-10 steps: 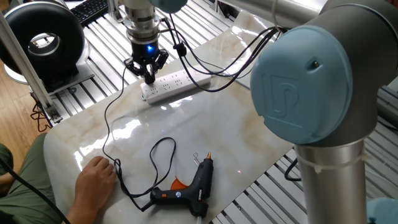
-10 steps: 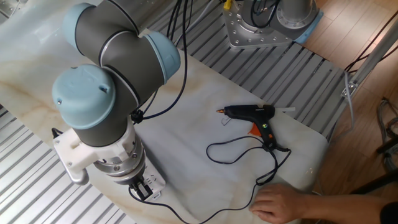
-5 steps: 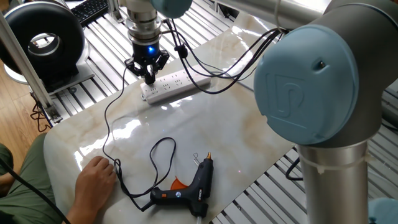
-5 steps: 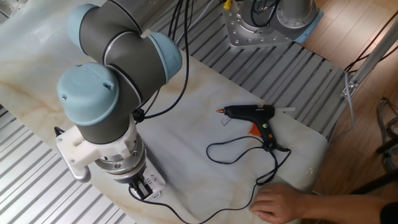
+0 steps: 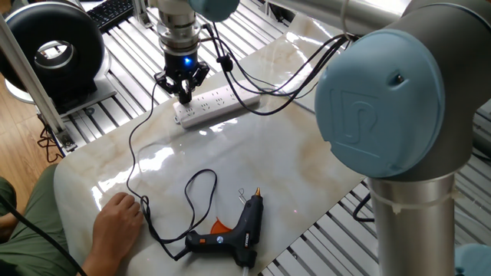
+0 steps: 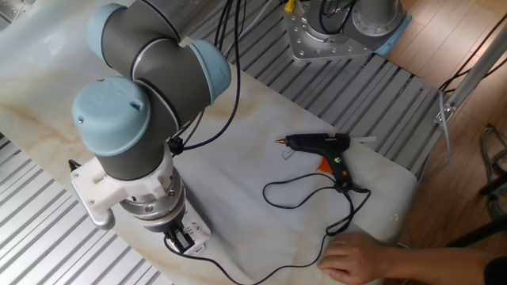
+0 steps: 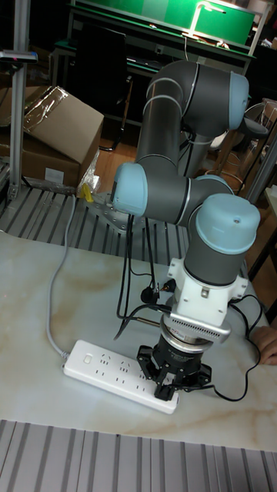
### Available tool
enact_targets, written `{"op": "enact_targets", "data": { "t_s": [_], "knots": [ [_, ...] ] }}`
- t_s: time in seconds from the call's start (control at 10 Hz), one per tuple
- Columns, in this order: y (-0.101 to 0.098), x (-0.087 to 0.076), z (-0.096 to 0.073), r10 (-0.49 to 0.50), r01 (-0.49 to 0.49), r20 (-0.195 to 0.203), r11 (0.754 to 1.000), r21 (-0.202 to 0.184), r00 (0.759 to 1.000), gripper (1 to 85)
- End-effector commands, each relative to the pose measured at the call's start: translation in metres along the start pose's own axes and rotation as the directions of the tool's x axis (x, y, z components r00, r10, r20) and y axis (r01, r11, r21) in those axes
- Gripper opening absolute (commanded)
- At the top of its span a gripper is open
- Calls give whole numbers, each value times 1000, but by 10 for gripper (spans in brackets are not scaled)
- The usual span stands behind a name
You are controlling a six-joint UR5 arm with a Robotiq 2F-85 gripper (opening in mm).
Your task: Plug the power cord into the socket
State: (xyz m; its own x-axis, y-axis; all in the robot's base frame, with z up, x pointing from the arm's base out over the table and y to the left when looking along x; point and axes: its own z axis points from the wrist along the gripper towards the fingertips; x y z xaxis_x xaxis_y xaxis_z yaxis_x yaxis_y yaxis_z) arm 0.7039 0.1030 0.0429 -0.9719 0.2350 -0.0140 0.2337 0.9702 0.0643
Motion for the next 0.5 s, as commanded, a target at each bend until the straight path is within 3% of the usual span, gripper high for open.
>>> {"op": "enact_targets", "data": {
  "t_s": [0.0, 0.4],
  "knots": [
    [4, 7, -14, 13, -13, -32, 1000, 4, 999, 10],
    [4, 6, -12, 9, -9, -25, 1000, 3, 1000, 10]
  ]
}}
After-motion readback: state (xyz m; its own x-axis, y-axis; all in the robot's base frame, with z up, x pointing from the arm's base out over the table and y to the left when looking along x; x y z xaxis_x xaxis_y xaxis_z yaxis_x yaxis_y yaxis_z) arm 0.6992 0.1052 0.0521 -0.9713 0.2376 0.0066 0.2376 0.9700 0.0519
